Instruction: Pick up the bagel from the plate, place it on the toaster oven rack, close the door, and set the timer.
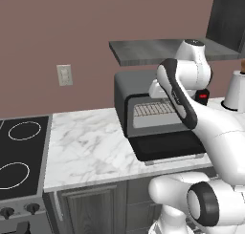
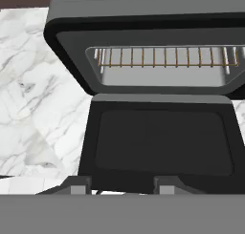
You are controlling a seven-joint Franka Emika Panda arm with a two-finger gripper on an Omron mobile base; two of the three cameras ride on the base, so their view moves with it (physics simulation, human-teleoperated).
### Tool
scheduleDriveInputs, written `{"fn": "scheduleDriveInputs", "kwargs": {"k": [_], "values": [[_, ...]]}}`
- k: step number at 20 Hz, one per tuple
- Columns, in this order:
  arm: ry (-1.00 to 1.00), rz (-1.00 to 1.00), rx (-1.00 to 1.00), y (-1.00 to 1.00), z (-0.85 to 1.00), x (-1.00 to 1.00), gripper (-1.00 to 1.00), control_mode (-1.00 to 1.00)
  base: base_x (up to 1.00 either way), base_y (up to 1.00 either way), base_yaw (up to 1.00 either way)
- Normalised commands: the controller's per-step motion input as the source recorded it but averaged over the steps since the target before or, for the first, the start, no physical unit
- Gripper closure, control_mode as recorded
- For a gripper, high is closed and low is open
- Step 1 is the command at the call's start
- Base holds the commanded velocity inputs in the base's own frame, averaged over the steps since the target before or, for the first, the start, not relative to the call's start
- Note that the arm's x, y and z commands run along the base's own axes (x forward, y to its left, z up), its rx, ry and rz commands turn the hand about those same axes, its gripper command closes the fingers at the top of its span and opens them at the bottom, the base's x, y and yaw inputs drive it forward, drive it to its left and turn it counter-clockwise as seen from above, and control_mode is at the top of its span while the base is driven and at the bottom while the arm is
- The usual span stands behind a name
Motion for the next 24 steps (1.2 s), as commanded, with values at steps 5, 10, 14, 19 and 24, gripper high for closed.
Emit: {"fn": "scheduleDriveInputs", "kwargs": {"k": [5, 10, 14, 19, 24], "values": [[-0.03, 0.0, 0.0, 0.0, 0.0, -0.19, -1.0, -1.0, 0.0, 0.0, 0.0], [-0.09, 0.0, 0.0, 0.0, 0.0, -0.31, -1.0, -1.0, 0.0, 0.0, 0.0], [-0.06, 0.0, -0.07, 0.0, -0.06, -0.27, -1.0, -1.0, 0.0, 0.0, 0.0], [0.0, 0.0, -0.2, 0.0, -0.26, -0.06, -1.0, -1.0, 0.0, 0.0, 0.0], [0.0, 0.0, -0.2, 0.0, -0.44, 0.0, -1.0, -1.0, 0.0, 0.0, 0.0]]}}
